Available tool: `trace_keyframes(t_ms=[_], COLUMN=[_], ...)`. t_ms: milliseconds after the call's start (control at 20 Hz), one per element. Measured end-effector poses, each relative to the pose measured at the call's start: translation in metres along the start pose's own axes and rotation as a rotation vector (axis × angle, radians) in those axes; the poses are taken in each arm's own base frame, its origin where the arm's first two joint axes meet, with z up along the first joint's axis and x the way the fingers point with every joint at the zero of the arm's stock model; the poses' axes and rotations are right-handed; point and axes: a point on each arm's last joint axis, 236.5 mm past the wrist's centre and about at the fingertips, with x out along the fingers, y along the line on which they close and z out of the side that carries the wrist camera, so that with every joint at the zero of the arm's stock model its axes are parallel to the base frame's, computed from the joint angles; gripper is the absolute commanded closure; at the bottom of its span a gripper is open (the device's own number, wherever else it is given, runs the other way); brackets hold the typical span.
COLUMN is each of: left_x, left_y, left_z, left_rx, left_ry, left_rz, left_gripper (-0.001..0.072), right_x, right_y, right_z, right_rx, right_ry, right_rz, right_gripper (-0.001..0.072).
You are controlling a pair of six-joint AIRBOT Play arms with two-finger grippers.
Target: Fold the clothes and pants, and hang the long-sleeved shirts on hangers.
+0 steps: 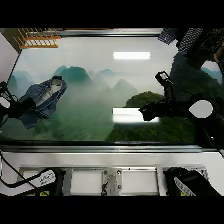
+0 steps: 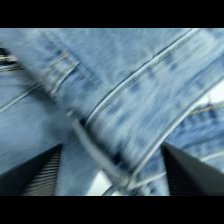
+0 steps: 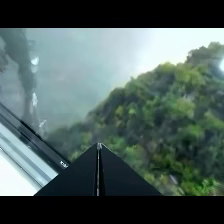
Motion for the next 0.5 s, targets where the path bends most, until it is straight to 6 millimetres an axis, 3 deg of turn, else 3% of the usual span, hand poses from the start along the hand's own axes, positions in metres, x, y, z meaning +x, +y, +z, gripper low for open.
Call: trace_keyframes(t_ms=[50, 200, 300, 400, 500], left_x=[0.003, 0.000, -0.017, -0.046, -0.078], left_y=[-0.004, -0.021, -0.046, -0.089, -0.143], left_z=[0.002, 0.016, 0.028, 0.034, 0.026], left_rx=[-0.020, -0.051, -0.027, 0.048, 0.147], left_ry=[0.002, -0.018, -0.055, -0.105, -0.142], left_rz=[-0.017, -0.069, -0.118, -0.182, -0.266], left_gripper=[0.0666, 0.0674, 0.0674, 0.0674, 0.0674], right_x=[0.000, 0.000, 0.000, 0.000, 0.000], right_y=[0.000, 0.000, 0.000, 0.000, 0.000], right_z=[0.000, 0.000, 0.000, 0.000, 0.002], right_rx=[0.000, 0.000, 0.000, 0.000, 0.003], right_ry=[0.000, 0.000, 0.000, 0.000, -0.008], right_rz=[0.000, 0.000, 0.000, 0.000, 0.001], right_gripper=[0.0673, 0.0673, 0.0673, 0.0674, 0.0674])
